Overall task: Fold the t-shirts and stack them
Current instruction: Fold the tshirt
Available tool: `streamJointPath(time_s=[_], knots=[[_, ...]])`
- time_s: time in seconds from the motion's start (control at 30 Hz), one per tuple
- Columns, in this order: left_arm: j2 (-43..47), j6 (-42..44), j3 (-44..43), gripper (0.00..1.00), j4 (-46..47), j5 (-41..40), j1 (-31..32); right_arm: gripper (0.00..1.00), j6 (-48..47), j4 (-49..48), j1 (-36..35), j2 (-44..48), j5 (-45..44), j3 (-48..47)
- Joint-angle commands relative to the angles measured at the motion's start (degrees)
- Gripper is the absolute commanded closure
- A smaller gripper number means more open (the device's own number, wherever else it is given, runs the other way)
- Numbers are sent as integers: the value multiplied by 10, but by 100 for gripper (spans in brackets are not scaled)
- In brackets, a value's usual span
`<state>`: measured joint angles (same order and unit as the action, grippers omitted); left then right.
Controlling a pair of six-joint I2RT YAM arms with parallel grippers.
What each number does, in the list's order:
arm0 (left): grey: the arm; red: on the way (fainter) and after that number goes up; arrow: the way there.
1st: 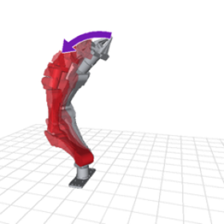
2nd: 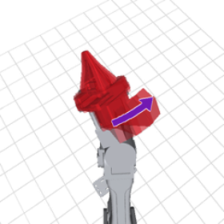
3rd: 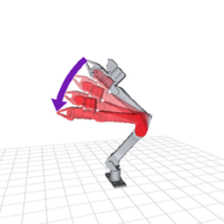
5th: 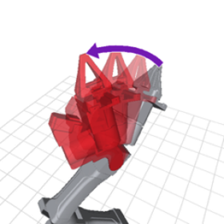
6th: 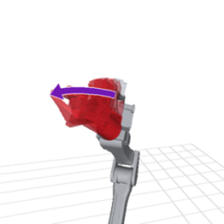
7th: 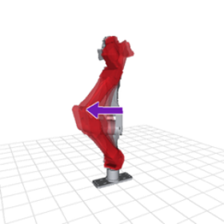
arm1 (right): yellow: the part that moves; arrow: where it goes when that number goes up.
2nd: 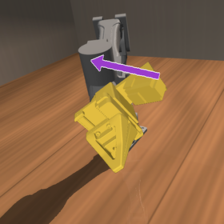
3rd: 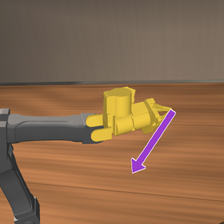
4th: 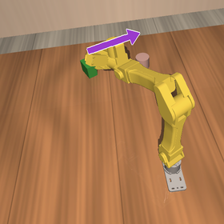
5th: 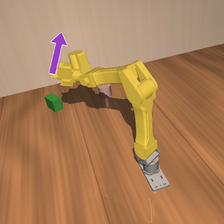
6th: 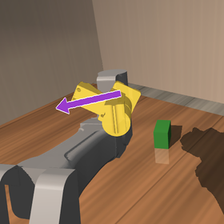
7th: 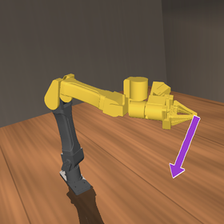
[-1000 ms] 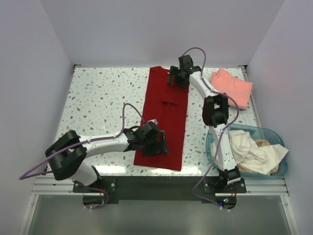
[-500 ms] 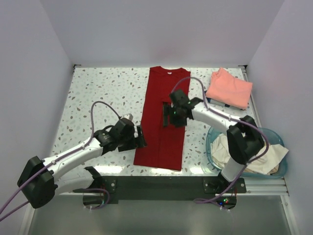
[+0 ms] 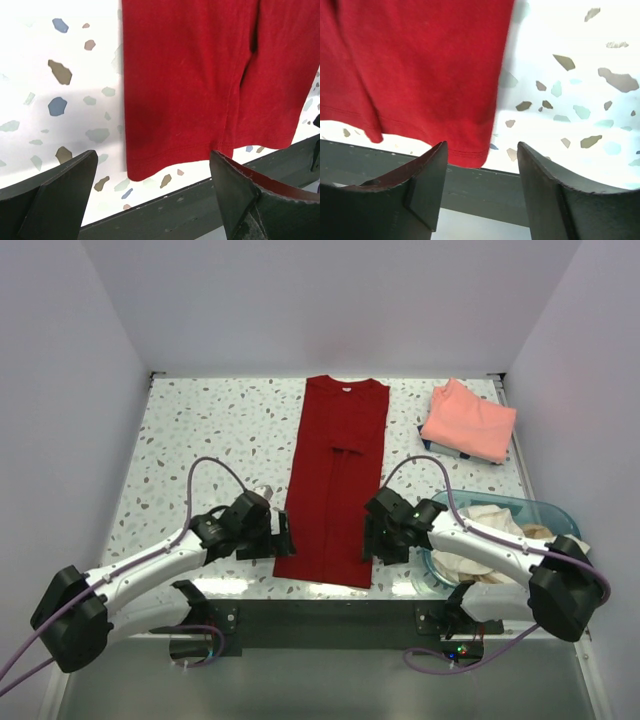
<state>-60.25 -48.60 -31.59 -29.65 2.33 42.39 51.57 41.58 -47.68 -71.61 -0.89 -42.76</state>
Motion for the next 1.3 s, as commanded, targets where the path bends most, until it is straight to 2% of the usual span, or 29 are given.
streamJointPath(time_s=[0.0,0.2,0.47,0.77,0.97,1.17,1.27], knots=[[25,6,12,1,-3,6,-3,40,25,-22,-7,9,8,29],[43,-13,15,2,-8,-7,-3,43,40,-73,-13,-8,38,69],[49,-24,9,2,-23,-22,-4,46,42,-90,-16,9,51,109],[51,-31,14,4,-37,-39,-3,54,26,-101,-18,-5,76,104],[58,-45,33,7,-43,-42,-3,55,32,-123,-22,-6,100,128],[58,-48,53,14,-30,-42,-3,64,26,-153,-29,-48,127,131],[44,-43,58,28,-16,-36,-3,71,26,-147,-31,-53,125,128]])
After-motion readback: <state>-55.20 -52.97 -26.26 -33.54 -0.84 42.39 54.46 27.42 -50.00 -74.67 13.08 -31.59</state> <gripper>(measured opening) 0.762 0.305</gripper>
